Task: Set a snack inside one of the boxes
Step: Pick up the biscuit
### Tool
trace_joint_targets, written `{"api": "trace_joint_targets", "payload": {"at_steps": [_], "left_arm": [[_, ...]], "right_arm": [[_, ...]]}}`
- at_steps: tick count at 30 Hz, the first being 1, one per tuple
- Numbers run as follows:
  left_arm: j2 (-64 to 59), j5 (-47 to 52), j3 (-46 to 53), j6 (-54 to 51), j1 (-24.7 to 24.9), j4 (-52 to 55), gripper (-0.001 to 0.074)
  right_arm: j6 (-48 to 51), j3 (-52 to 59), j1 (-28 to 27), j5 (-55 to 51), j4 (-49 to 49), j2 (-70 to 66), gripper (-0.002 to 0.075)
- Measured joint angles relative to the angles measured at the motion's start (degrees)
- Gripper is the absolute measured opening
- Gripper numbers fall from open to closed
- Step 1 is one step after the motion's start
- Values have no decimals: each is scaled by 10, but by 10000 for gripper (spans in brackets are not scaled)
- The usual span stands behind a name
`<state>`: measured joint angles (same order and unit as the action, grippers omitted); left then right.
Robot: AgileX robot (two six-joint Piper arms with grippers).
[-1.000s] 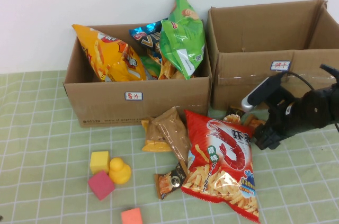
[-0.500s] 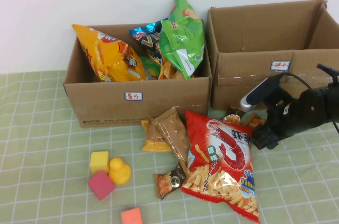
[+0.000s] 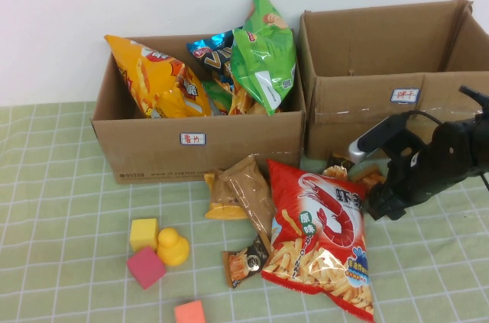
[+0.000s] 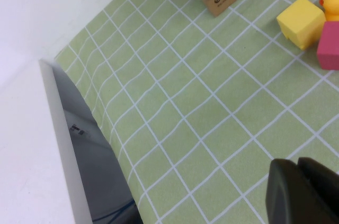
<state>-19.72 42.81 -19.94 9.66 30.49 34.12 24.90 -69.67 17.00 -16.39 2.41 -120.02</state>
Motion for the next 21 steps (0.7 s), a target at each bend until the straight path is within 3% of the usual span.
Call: {"api": "trace_joint_targets", "payload": {"at_steps": [21], "left_arm": [[0,0,0,5,0,2,-1]], "right_arm": [[0,8,1,-90,-7,52,450]]}}
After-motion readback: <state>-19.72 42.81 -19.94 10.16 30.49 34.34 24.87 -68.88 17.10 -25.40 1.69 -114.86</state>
